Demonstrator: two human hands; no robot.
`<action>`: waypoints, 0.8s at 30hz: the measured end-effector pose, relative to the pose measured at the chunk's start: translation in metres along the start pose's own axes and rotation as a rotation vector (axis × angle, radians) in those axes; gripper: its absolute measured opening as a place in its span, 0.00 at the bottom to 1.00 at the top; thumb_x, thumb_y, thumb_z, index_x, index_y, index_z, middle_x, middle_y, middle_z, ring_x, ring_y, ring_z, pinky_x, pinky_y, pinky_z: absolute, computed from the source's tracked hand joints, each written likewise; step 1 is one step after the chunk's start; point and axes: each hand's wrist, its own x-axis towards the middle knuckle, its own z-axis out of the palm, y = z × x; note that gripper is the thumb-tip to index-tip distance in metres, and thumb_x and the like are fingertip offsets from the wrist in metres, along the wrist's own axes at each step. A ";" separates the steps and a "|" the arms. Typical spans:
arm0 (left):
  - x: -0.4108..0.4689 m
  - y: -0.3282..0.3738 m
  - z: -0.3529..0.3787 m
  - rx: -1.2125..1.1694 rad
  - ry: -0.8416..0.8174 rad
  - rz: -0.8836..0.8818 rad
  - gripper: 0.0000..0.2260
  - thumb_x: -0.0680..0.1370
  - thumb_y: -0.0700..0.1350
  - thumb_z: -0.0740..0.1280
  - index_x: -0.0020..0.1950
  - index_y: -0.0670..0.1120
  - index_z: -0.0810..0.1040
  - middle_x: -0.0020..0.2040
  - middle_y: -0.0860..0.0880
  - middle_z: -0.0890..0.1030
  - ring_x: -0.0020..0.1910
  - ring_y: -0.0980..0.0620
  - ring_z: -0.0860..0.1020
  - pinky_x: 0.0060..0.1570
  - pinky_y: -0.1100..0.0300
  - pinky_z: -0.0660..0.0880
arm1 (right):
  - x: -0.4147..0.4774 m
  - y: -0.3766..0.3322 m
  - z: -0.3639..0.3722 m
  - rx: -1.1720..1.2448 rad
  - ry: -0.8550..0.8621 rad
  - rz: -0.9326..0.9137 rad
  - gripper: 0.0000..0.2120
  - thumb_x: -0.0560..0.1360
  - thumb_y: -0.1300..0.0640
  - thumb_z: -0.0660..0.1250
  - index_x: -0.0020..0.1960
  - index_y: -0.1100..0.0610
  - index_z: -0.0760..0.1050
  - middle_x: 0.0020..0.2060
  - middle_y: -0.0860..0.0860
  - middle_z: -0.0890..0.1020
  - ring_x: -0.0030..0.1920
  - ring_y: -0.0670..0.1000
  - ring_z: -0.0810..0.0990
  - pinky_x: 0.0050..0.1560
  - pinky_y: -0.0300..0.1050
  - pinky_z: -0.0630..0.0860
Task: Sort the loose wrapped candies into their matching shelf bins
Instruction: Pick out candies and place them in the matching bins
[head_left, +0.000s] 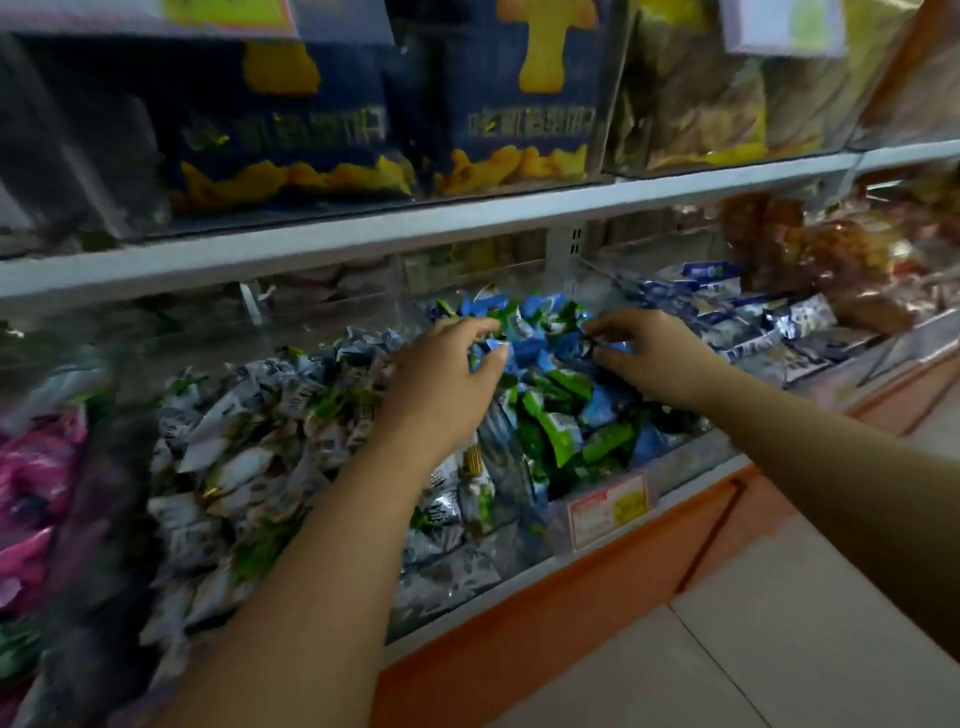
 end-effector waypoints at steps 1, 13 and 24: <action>0.005 -0.001 0.002 -0.012 0.000 -0.004 0.17 0.81 0.52 0.59 0.70 0.54 0.69 0.71 0.52 0.68 0.64 0.50 0.71 0.56 0.59 0.66 | 0.011 0.004 0.001 0.021 -0.008 0.019 0.17 0.79 0.59 0.63 0.68 0.58 0.71 0.65 0.58 0.75 0.62 0.57 0.75 0.62 0.50 0.72; 0.023 -0.016 0.007 -0.123 0.039 0.026 0.15 0.80 0.50 0.62 0.68 0.55 0.71 0.66 0.57 0.73 0.63 0.58 0.71 0.54 0.66 0.63 | 0.112 0.025 0.040 0.070 -0.143 0.087 0.17 0.75 0.61 0.67 0.63 0.62 0.72 0.55 0.58 0.78 0.55 0.53 0.76 0.52 0.38 0.67; 0.017 -0.016 0.005 -0.153 0.087 0.080 0.13 0.80 0.47 0.63 0.64 0.54 0.75 0.58 0.60 0.76 0.53 0.65 0.70 0.50 0.73 0.66 | 0.080 0.019 0.019 0.150 -0.061 0.113 0.24 0.72 0.54 0.72 0.65 0.57 0.71 0.53 0.54 0.77 0.51 0.54 0.77 0.49 0.44 0.71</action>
